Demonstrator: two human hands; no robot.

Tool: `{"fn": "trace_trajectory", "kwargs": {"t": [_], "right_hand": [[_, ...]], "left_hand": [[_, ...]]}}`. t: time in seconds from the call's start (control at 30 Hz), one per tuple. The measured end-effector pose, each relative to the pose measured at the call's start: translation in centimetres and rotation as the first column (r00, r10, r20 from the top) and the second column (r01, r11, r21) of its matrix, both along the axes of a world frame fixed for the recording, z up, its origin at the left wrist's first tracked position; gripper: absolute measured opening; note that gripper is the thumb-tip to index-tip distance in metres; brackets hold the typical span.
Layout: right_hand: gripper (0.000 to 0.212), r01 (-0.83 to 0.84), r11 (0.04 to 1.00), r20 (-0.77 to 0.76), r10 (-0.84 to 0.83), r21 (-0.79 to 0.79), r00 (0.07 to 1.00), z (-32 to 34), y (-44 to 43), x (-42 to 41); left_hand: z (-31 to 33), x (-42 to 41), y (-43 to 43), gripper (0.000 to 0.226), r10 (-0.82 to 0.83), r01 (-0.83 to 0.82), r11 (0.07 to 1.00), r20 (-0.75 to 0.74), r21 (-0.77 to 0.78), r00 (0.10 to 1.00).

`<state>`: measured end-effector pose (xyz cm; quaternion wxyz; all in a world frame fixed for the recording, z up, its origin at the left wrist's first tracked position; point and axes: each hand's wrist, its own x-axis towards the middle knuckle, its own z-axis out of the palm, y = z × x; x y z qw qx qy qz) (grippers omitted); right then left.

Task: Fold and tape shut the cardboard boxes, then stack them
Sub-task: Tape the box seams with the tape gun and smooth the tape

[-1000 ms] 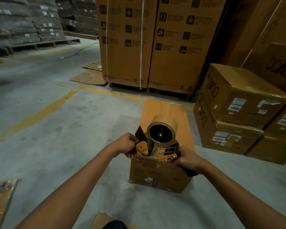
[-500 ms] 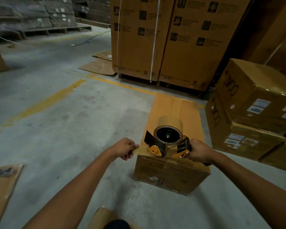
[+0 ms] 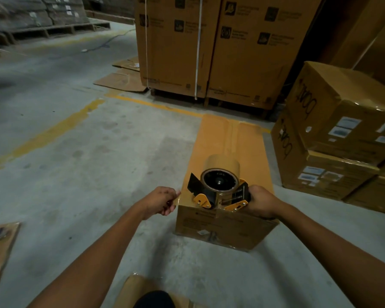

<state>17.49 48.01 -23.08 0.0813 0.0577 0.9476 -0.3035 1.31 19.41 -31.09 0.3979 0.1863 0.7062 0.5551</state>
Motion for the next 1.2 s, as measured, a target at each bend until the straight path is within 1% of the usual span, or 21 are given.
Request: {"fn": "trace_trajectory", "kwargs": {"t": [0.07,0.1,0.13,0.17,0.2,0.23,0.27,0.3,0.33,0.37,0.4,0.47,0.53,0.6,0.67,0.73,0.83,0.93,1.07,1.13,1.2], "right_hand": [[0.016,0.002,1.0,0.003,-0.002,-0.009,1.0,0.1,0.0,-0.1],[0.017,0.002,1.0,0.007,-0.002,-0.01,1.0,0.1,0.0,-0.1],[0.016,0.006,1.0,0.013,-0.006,-0.003,1.0,0.0,0.0,0.0],[0.015,0.006,1.0,0.015,-0.006,0.009,1.0,-0.1,0.1,-0.1],[0.014,0.01,1.0,0.017,-0.01,0.015,1.0,-0.2,0.1,0.0],[0.014,0.013,1.0,0.018,-0.013,0.018,1.0,-0.2,0.1,0.0],[0.015,0.018,1.0,0.023,-0.018,0.022,1.0,-0.2,0.1,-0.1],[0.016,0.019,1.0,0.024,-0.02,0.024,1.0,-0.3,0.0,-0.2],[0.017,0.02,0.999,0.023,-0.021,0.028,1.0,-0.2,0.0,-0.2],[0.016,0.018,0.999,0.022,-0.019,0.033,1.0,-0.3,0.1,-0.3],[0.013,0.022,0.999,0.025,-0.023,0.033,0.999,-0.3,0.1,-0.4],[0.011,0.025,0.999,0.03,-0.026,0.036,0.999,-0.6,0.2,-0.4],[0.015,0.023,0.999,0.027,-0.024,0.048,0.999,-0.7,0.2,-0.5],[0.016,0.02,0.998,0.022,-0.021,0.065,1.0,-0.9,0.2,-0.5],[0.017,0.028,0.997,0.03,-0.03,0.072,0.999,-1.0,0.2,-0.5],[0.026,0.029,0.995,0.038,-0.033,0.092,0.999,-1.1,0.2,-0.4],[0.043,0.034,0.996,0.053,-0.038,0.082,0.998,-1.1,0.2,-0.4],[0.041,0.027,0.994,0.07,-0.035,0.105,0.997,-0.8,0.0,-0.5],[0.023,0.069,0.979,0.118,-0.092,0.189,0.989,0.0,1.7,0.6],[0.021,0.102,0.967,0.134,-0.137,0.235,0.981,-0.1,3.6,1.8],[0.021,0.137,0.957,0.14,-0.177,0.257,0.974,-0.1,4.8,2.9]], "left_hand": [[-0.2,0.4,0.0,0.041,0.036,-0.036,0.999,0.051,-0.011,0.998],[-0.2,0.3,0.0,0.045,0.067,-0.063,0.995,0.049,-0.071,0.997],[-0.4,0.1,0.0,0.047,0.114,-0.108,0.979,0.021,-0.171,0.993],[-0.5,-0.1,-0.1,0.049,0.169,-0.174,0.941,-0.041,-0.292,0.985],[-0.8,-0.3,-0.3,0.047,0.223,-0.266,0.88,-0.153,-0.394,0.963],[-1.0,-0.4,-0.5,0.044,0.26,-0.375,0.812,-0.299,-0.447,0.918],[-1.2,-0.3,-0.5,0.036,0.295,-0.488,0.763,-0.444,-0.423,0.846],[-0.9,0.1,-0.4,0.026,0.345,-0.578,0.744,-0.548,-0.335,0.762],[-0.3,0.7,0.1,0.018,0.398,-0.628,0.746,-0.608,-0.221,0.687],[0.3,1.5,0.7,0.017,0.445,-0.642,0.758,-0.629,-0.115,0.637],[0.9,2.4,1.6,0.019,0.482,-0.633,0.774,-0.619,-0.032,0.62],[1.5,4.1,3.4,0.025,0.488,-0.576,0.817,-0.557,0.021,0.672],[1.5,5.5,4.8,0.031,0.433,-0.505,0.863,-0.518,0.001,0.738],[0.8,6.0,5.5,0.038,0.414,-0.481,0.876,-0.461,-0.032,0.785],[0.1,5.7,5.8,0.044,0.431,-0.48,0.876,-0.355,-0.058,0.829],[-0.8,4.8,5.9,0.047,0.419,-0.45,0.891,-0.263,-0.067,0.869],[-2.9,2.7,5.7,0.047,0.347,-0.375,0.92,-0.208,-0.115,0.915],[-4.1,1.4,5.4,0.046,0.311,-0.329,0.936,-0.144,-0.123,0.939],[-1.5,2.7,5.1,0.041,0.322,-0.332,0.941,-0.122,-0.071,0.939],[-1.0,3.2,5.2,0.04,0.33,-0.341,0.939,-0.149,-0.055,0.932],[-0.6,3.5,5.5,0.041,0.313,-0.339,0.935,-0.216,-0.1,0.925]]}}
